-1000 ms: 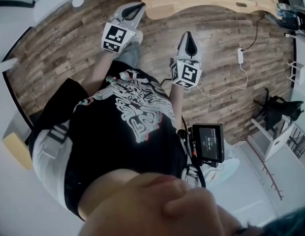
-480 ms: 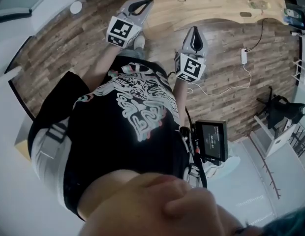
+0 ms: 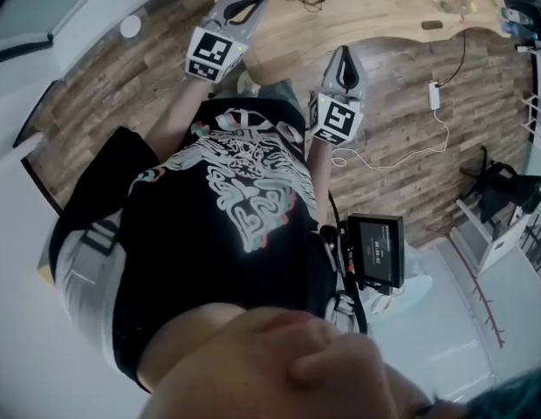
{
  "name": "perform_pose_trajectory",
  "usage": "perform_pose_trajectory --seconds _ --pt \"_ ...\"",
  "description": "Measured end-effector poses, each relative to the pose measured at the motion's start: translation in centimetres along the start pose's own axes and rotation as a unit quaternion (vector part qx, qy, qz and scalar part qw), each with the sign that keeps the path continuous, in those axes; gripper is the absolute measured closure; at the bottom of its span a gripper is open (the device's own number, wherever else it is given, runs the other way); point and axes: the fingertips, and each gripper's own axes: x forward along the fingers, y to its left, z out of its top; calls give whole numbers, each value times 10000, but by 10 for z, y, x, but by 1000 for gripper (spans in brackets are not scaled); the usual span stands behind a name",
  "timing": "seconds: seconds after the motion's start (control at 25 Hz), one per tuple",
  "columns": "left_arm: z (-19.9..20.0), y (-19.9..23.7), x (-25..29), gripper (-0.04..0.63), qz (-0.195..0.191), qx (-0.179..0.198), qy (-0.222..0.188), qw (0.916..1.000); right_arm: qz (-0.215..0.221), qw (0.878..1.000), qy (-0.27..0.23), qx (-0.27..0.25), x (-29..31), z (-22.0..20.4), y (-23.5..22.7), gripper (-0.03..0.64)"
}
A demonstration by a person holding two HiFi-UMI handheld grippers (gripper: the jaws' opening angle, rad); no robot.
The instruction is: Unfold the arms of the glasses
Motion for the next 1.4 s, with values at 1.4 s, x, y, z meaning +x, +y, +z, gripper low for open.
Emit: perform_pose_trajectory --seconds 1.4 --pt "-59 10 115 606 -194 27 888 9959 844 9932 785 145 137 -71 -21 618"
